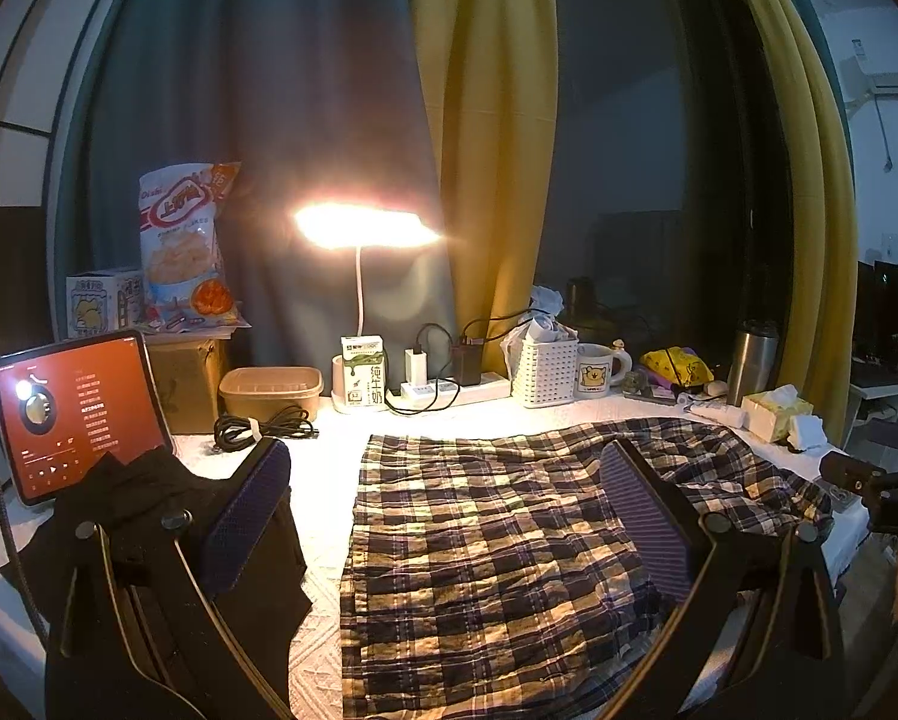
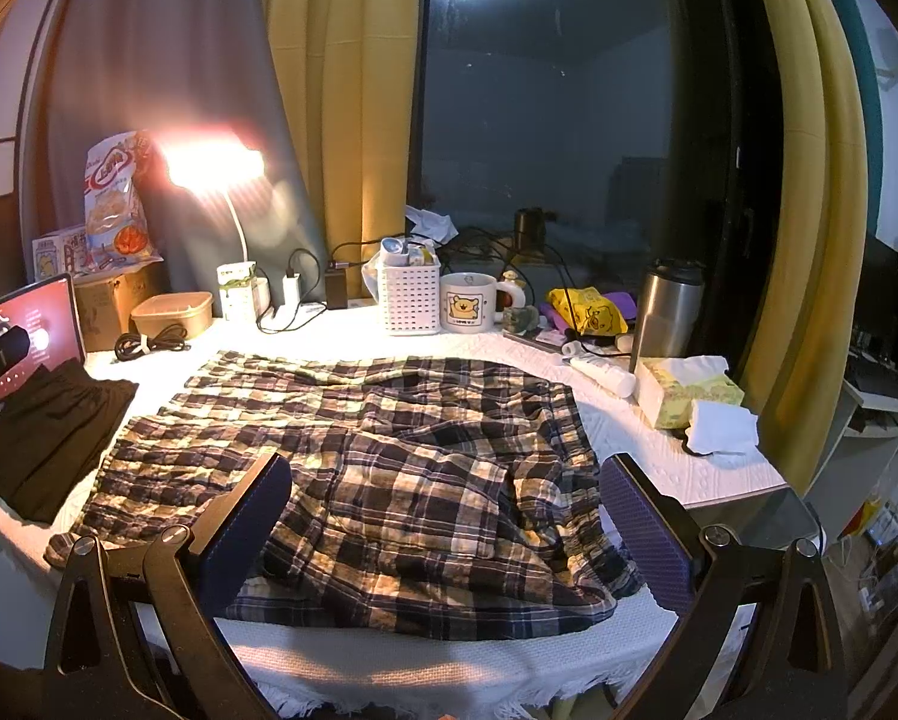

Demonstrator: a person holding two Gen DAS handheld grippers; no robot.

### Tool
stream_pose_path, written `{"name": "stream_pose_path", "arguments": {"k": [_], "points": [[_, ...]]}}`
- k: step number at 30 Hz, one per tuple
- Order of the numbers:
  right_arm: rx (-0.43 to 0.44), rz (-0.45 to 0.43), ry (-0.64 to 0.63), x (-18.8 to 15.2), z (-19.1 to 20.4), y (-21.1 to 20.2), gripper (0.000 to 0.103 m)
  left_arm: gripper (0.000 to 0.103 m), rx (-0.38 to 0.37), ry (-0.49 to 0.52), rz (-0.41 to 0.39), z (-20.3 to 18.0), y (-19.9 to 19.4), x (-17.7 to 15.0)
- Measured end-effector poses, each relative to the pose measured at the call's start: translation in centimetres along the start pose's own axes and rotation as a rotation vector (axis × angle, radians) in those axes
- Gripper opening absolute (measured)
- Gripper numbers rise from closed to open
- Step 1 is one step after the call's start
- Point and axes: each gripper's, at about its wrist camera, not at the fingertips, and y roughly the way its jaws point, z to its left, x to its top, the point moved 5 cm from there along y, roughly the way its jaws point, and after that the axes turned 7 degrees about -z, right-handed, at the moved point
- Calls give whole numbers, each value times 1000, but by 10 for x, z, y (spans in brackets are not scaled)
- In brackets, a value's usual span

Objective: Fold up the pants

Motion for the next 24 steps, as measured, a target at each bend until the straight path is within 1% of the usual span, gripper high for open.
{"name": "stream_pose_path", "arguments": {"k": [24], "points": [[0,-2,-3,0,1,0,103,102,-1,6,2,-4,1,1]]}}
